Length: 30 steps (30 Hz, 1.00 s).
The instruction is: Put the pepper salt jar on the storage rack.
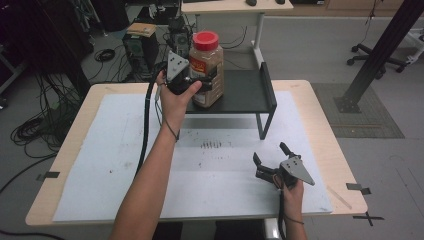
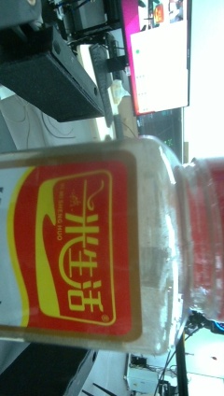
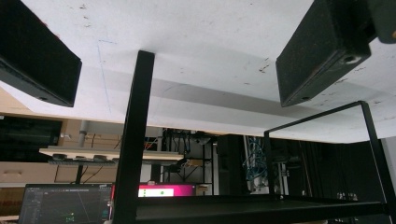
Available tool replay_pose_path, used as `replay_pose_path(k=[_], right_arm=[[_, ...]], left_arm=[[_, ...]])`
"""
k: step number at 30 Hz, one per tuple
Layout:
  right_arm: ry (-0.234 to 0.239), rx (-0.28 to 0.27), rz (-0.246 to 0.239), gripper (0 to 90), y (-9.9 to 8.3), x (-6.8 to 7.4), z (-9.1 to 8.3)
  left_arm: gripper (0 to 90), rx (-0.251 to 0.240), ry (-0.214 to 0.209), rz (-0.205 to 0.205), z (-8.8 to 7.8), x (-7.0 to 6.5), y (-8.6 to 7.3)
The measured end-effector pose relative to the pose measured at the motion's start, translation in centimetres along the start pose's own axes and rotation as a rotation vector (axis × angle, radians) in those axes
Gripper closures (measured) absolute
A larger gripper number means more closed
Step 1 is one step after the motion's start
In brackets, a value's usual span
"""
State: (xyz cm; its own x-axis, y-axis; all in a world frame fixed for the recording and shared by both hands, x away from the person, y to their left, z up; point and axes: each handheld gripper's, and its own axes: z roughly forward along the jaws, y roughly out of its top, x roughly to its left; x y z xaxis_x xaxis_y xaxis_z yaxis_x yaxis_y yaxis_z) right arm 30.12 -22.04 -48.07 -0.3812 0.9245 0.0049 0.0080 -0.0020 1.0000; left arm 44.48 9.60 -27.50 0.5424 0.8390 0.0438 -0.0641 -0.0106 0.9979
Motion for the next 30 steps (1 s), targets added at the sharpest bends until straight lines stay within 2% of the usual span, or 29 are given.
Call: replay_pose_path(k=[8, 9, 10, 11, 14, 16, 17, 20, 21, 25, 26, 29, 30], right_arm=[[-0.003, 0.000, 0.000, 0.1, 0.0, 0.0, 0.0], [-0.004, 0.000, 0.000, 0.1, 0.0, 0.0, 0.0], [-0.004, 0.000, 0.000, 0.1, 0.0, 0.0, 0.0], [-0.003, 0.001, -0.001, 0.1, 0.0, 0.0, 0.0], [-0.001, -0.002, -0.001, 0.2, 0.0, 0.0, 0.0], [0.000, 0.000, -0.002, 0.4, 0.0, 0.0, 0.0], [0.000, 0.000, -0.002, 0.4, 0.0, 0.0, 0.0], [-0.001, 0.003, -0.001, 0.3, 0.0, 0.0, 0.0], [-0.001, 0.003, -0.001, 0.4, 0.0, 0.0, 0.0], [-0.001, 0.004, -0.002, 0.4, 0.0, 0.0, 0.0], [-0.001, 0.004, -0.002, 0.4, 0.0, 0.0, 0.0], [-0.001, 0.004, -0.003, 0.4, 0.0, 0.0, 0.0], [-0.001, 0.003, -0.003, 0.3, 0.0, 0.0, 0.0]], left_arm=[[0.2, 0.004, 0.004, 0.007, -1.7, 0.1, 0.2], [0.2, 0.005, 0.010, 0.009, -2.4, 0.2, 0.2], [0.2, 0.005, 0.010, 0.009, -2.4, 0.2, 0.2], [0.2, 0.008, 0.015, 0.018, -3.5, 0.3, 0.3], [0.2, 0.007, 0.016, 0.019, -3.7, 0.3, 0.3], [0.2, 0.002, 0.020, 0.015, -4.7, 0.3, 0.2], [0.2, 0.002, 0.029, 0.018, -6.1, 0.5, 0.1], [0.2, 0.004, 0.030, 0.018, -6.4, 0.5, 0.1], [0.2, 0.002, 0.039, 0.019, -7.6, 0.8, 0.2], [0.2, 0.003, 0.040, 0.017, -8.0, 0.9, 0.2], [0.2, 0.005, 0.047, 0.016, -9.0, 1.2, 0.2], [0.2, 0.004, 0.049, 0.015, -9.2, 1.3, 0.2], [0.2, -0.002, 0.055, 0.007, -10.0, 1.6, 0.0]])
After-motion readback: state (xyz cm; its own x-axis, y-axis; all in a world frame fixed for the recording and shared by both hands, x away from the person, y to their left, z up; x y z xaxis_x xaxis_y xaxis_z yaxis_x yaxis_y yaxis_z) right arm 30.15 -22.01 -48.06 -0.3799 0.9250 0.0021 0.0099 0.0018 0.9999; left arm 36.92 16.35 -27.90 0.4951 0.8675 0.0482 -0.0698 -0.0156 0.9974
